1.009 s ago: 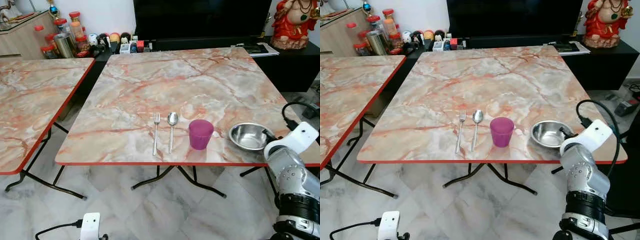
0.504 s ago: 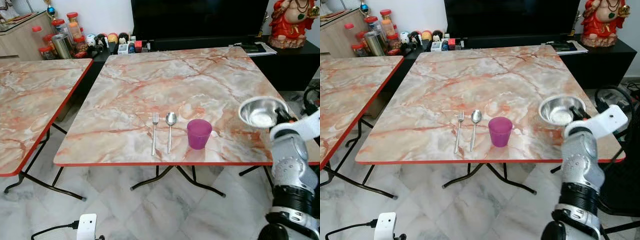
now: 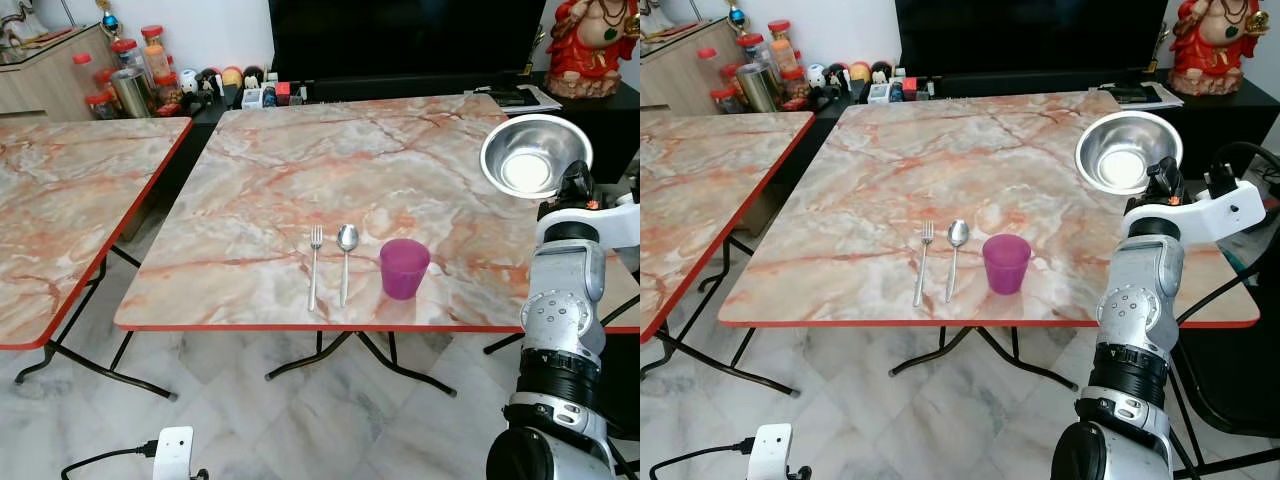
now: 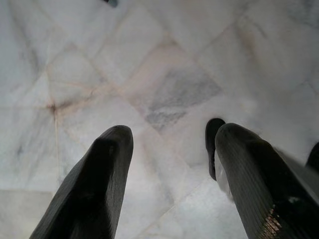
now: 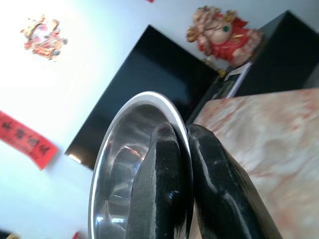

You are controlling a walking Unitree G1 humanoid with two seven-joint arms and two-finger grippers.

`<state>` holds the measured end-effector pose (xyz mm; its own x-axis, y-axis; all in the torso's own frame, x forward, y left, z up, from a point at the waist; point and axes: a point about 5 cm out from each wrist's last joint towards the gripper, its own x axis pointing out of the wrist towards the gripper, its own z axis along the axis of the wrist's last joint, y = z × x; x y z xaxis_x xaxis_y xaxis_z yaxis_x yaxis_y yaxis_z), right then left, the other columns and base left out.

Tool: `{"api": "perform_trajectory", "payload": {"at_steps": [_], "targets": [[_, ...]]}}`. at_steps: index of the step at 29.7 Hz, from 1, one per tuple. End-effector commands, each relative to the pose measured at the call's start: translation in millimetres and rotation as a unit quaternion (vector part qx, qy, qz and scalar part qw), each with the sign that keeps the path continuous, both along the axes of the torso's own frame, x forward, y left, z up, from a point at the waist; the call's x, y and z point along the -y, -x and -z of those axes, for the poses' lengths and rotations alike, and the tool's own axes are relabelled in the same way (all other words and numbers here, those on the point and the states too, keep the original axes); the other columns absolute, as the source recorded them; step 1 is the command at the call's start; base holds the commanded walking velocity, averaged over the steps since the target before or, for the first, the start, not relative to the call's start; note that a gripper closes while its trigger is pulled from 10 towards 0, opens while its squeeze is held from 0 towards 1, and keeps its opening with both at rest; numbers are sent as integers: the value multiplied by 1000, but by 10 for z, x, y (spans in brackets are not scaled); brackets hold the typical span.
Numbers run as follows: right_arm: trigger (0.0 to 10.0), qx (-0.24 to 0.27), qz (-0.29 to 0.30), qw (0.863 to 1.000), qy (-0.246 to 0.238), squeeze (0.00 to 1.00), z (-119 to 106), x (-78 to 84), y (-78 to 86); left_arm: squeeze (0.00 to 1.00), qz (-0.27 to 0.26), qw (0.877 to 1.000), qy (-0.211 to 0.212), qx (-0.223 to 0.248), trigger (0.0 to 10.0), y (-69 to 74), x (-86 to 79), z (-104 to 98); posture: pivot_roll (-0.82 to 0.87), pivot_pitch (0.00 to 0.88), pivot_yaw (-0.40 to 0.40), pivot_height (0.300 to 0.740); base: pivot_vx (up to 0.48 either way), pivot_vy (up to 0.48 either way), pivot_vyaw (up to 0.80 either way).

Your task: Setting the table

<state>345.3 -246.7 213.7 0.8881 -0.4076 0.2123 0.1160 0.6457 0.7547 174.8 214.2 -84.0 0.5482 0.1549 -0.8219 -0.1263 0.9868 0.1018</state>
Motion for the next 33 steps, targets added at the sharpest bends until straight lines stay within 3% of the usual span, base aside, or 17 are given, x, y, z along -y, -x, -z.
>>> {"api": "perform_trajectory", "payload": {"at_steps": [1,4,9,33], "targets": [[10000,27,-14,1000,1,0,-119,-94,-25,0,-7,1000,-11,-9,10000,58,-111,4,-75,0,76,740,0,480,0],[10000,25,-18,999,-13,0,-27,-129,-15,0,-12,1000,-14,-11,10000,98,-224,-7,-72,0,77,740,0,480,0],[10000,21,-24,999,-6,0,10,-152,-10,0,-14,1000,-15,-14,10000,117,-241,-3,-66,0,76,740,0,480,0],[10000,35,-46,998,15,0,-61,-320,-33,0,-11,1000,-9,-10,10000,112,-87,30,-46,0,76,740,0,480,0]]}}
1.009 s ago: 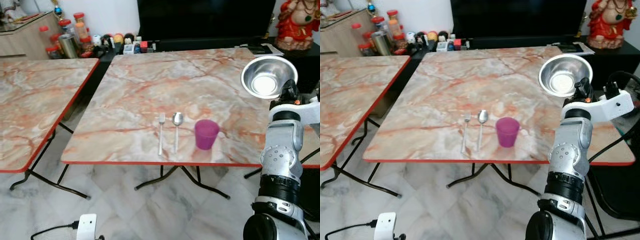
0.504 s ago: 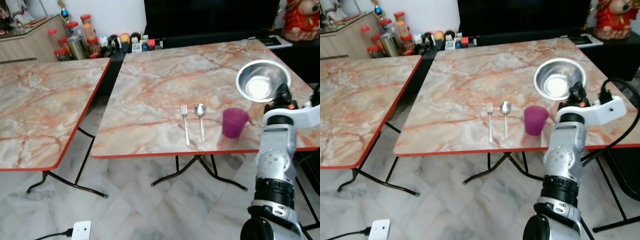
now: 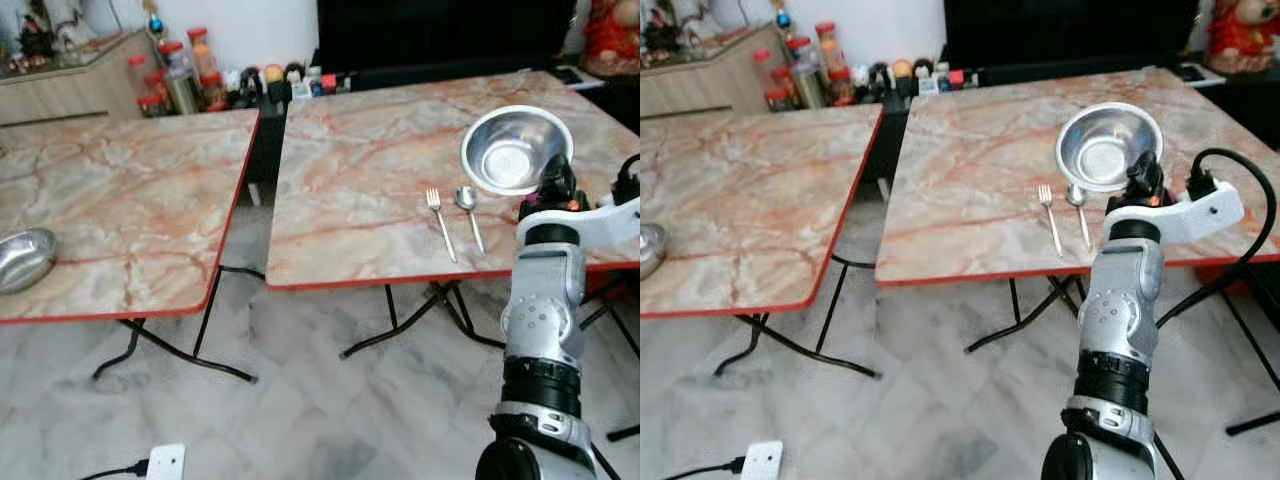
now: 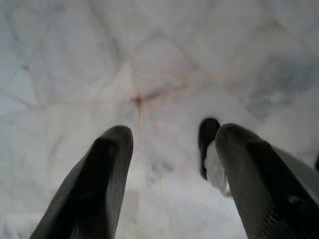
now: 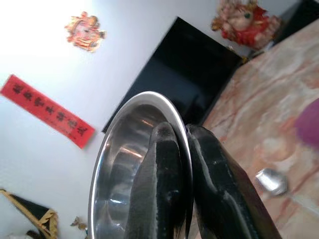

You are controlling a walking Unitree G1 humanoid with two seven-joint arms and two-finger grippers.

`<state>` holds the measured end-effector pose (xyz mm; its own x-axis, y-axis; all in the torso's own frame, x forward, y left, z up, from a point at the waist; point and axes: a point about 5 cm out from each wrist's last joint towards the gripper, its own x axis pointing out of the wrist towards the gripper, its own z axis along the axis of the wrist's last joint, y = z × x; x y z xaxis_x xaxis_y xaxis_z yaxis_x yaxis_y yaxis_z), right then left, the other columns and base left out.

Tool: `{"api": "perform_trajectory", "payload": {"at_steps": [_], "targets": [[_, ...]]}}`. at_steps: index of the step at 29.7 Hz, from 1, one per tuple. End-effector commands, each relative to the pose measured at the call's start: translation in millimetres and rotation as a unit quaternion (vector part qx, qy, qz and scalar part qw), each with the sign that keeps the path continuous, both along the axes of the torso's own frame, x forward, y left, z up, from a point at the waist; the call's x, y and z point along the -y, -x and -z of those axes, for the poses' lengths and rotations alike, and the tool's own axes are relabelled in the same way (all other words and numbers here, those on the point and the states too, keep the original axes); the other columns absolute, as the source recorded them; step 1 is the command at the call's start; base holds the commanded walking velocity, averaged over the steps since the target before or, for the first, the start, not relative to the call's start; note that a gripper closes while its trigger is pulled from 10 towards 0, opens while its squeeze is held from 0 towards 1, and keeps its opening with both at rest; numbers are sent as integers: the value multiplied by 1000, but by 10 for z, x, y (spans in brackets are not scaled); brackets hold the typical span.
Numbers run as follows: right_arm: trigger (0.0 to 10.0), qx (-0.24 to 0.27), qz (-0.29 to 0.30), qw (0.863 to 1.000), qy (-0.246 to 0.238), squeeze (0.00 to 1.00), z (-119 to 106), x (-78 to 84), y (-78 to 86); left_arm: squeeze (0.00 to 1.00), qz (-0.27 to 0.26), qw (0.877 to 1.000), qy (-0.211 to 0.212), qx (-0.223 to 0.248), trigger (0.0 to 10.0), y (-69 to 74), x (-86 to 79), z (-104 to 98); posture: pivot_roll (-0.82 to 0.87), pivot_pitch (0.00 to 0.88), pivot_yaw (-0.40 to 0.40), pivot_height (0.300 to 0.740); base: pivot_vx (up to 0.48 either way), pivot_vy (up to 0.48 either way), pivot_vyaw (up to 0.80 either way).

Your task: Setting the table

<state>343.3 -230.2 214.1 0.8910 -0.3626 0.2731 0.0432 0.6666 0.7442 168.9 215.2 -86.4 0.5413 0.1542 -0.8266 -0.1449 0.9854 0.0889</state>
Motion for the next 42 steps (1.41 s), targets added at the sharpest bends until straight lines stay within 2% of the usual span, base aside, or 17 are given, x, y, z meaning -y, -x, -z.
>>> {"api": "perform_trajectory", "payload": {"at_steps": [1,5,9,14,18,28,42], "targets": [[10000,6,-24,1000,3,0,-57,-156,-53,0,-1,1000,-16,-8,10000,52,-76,7,-46,0,76,740,0,480,0],[10000,-4,-29,1000,10,0,-33,-190,-60,0,-1,1000,-16,-6,10000,27,-67,-2,-47,0,76,740,0,480,0],[10000,-17,-32,999,20,0,5,-210,-60,0,4,1000,-15,6,10000,-125,-9,-55,-43,0,78,740,0,480,0],[10000,-17,-33,999,21,0,9,-221,-55,0,3,1000,-16,11,10000,-160,-6,-71,-39,0,77,740,0,480,0],[10000,-18,-35,999,22,0,14,-236,-54,0,3,1000,-17,11,10000,-155,-6,-69,-34,0,76,740,0,480,0],[10000,-21,-43,999,24,0,30,-270,-69,0,-4,1000,-18,4,10000,-31,-72,-29,-29,0,70,740,0,480,0],[10000,-26,-50,998,32,0,44,-294,-91,0,-5,1000,-16,11,10000,-94,-53,-53,-25,0,61,740,0,480,0]]}}
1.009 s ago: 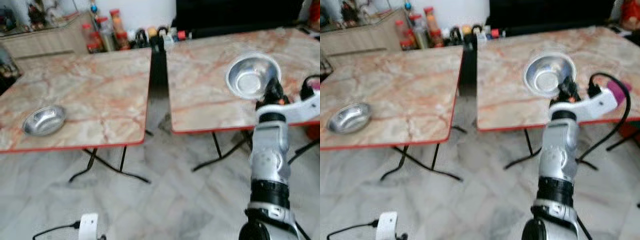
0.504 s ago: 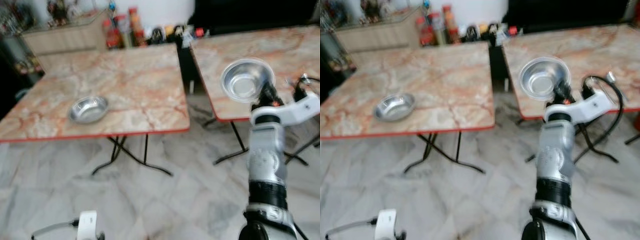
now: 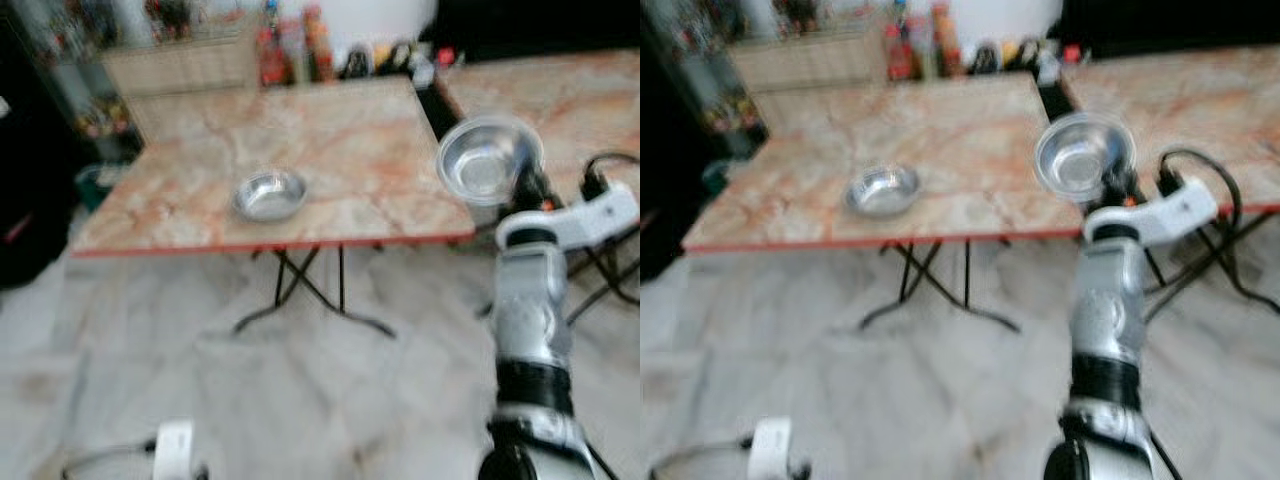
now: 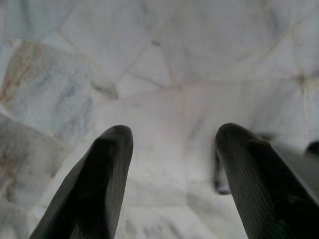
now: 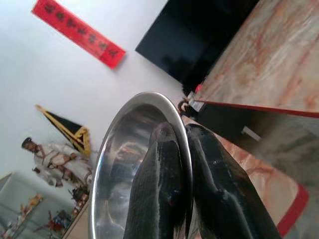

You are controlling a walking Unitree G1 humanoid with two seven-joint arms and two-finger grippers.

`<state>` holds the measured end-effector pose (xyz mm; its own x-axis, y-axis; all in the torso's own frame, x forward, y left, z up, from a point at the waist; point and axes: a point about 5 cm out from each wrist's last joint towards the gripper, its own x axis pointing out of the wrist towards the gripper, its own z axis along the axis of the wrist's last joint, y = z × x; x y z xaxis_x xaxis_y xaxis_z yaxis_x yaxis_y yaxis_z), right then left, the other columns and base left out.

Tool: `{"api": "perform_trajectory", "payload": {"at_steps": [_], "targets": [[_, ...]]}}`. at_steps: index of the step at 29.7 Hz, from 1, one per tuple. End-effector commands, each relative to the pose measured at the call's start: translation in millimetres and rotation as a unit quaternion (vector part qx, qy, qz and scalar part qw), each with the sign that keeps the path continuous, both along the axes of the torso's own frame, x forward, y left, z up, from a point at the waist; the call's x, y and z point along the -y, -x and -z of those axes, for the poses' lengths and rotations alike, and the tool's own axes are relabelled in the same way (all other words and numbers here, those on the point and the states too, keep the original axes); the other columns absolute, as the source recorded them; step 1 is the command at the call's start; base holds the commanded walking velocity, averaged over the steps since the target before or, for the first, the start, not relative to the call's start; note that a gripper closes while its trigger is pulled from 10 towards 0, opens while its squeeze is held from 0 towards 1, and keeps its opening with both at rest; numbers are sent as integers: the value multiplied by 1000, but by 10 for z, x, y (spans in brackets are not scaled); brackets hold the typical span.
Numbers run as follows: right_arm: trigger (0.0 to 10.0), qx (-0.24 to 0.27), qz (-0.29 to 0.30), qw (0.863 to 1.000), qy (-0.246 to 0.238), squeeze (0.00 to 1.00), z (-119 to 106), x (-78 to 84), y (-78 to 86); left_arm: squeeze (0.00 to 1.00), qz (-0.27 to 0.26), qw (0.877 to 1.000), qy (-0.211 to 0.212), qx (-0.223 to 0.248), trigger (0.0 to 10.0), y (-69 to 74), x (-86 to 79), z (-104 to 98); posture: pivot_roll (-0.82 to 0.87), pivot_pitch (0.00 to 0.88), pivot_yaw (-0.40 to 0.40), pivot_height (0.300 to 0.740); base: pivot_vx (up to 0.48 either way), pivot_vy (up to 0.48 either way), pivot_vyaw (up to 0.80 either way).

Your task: Setting the table

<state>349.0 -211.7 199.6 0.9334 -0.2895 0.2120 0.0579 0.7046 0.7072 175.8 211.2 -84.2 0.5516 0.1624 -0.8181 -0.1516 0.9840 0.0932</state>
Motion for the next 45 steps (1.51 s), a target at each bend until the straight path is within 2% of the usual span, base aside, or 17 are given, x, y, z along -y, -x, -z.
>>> {"api": "perform_trajectory", "payload": {"at_steps": [1,6,18,29,36,45], "targets": [[10000,15,-17,1000,7,0,-100,-109,-36,0,-3,1000,-13,3,10000,-14,-93,-26,-25,0,61,740,0,0,0],[10000,15,-18,1000,7,0,-105,-114,-41,0,-2,1000,-13,1,10000,24,-95,-10,-26,0,61,740,0,0,0],[10000,10,-20,1000,4,0,-61,-123,-36,0,-1,1000,-12,4,10000,17,-94,-14,-19,0,64,740,0,0,0],[10000,11,-19,1000,12,0,-63,-122,-35,0,1,1000,-13,8,10000,-14,-85,-27,-18,0,63,740,297,0,0],[10000,5,-25,999,20,0,-47,-150,-40,0,2,1000,-14,7,10000,-10,-80,-24,-20,0,62,740,311,0,637],[10000,5,-27,999,22,0,-43,-156,-40,0,4,1000,-14,7,10000,-12,-83,-26,-23,0,63,740,310,0,0]]}}
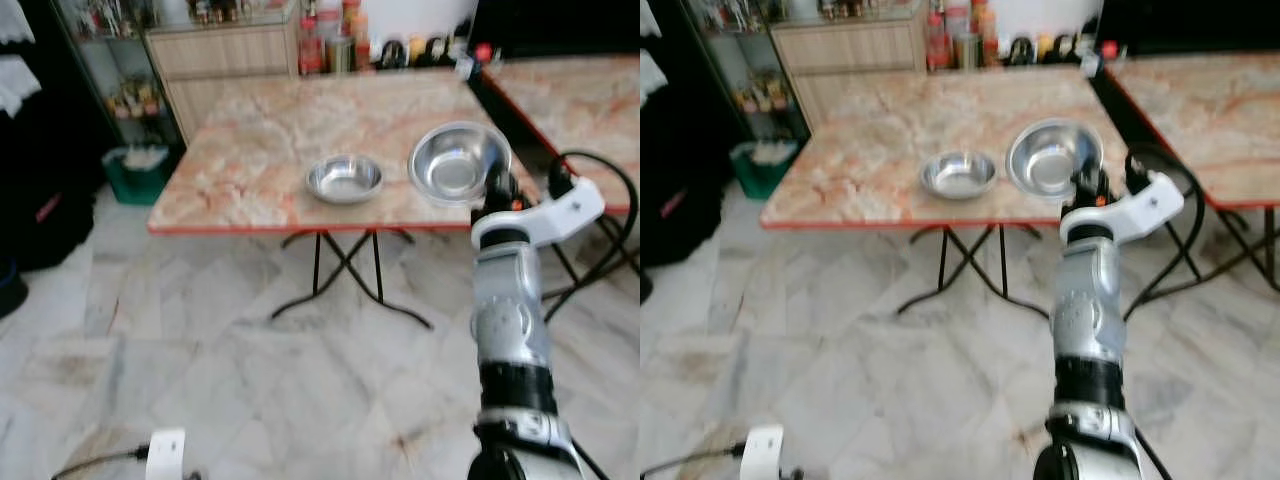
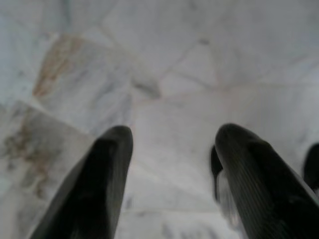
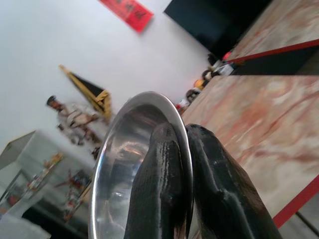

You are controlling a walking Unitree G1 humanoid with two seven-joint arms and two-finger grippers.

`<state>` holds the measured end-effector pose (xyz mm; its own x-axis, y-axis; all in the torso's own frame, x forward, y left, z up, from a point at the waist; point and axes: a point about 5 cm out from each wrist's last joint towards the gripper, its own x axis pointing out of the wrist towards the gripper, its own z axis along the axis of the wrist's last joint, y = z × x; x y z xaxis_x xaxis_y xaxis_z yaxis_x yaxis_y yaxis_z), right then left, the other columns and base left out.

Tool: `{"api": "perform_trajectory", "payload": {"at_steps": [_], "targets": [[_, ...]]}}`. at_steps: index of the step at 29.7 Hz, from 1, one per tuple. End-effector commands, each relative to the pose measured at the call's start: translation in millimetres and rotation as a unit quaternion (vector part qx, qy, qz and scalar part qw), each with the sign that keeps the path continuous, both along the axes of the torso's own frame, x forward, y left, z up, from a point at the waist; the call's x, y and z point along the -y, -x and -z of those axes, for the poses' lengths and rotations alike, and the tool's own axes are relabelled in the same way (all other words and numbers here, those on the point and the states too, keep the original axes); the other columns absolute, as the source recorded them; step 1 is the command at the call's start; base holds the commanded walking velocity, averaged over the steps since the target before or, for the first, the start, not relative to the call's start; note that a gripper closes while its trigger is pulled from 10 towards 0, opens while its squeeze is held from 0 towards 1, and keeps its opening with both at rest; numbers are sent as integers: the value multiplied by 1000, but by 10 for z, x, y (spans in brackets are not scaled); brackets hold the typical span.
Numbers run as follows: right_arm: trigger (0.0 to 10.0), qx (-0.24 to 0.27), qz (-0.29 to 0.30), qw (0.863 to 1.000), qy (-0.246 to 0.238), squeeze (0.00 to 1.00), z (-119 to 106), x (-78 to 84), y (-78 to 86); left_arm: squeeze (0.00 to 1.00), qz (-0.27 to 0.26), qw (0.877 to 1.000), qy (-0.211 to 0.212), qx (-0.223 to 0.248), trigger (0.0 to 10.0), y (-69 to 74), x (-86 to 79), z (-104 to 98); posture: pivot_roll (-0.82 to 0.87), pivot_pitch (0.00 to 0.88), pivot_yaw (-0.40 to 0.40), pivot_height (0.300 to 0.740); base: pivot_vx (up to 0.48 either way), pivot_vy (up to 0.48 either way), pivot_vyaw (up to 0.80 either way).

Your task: Setting the table

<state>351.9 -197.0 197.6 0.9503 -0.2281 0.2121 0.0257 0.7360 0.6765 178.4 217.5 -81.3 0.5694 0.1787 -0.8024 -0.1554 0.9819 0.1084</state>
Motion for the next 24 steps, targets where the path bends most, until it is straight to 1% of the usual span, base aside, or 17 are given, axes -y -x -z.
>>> {"api": "perform_trajectory", "payload": {"at_steps": [1,5,9,18,24], "targets": [[10000,12,1,1000,2,0,-67,-7,-10,0,5,1000,-5,-4,10000,13,-19,3,-22,0,63,740,307,0,525],[10000,10,1,1000,3,0,-67,-12,-9,0,6,1000,-5,-4,10000,13,-21,2,-23,0,64,740,307,0,519],[10000,10,0,1000,2,0,-63,-11,-11,0,7,1000,-5,-4,10000,11,-19,2,-23,0,64,740,311,0,0],[10000,6,-1,1000,8,0,-46,-15,-13,0,7,1000,-4,-4,10000,9,-11,3,-24,0,63,740,310,0,776],[10000,4,-4,1000,9,0,-39,-17,-15,0,6,1000,-4,-4,10000,9,-7,3,-26,0,62,740,309,0,0]]}}
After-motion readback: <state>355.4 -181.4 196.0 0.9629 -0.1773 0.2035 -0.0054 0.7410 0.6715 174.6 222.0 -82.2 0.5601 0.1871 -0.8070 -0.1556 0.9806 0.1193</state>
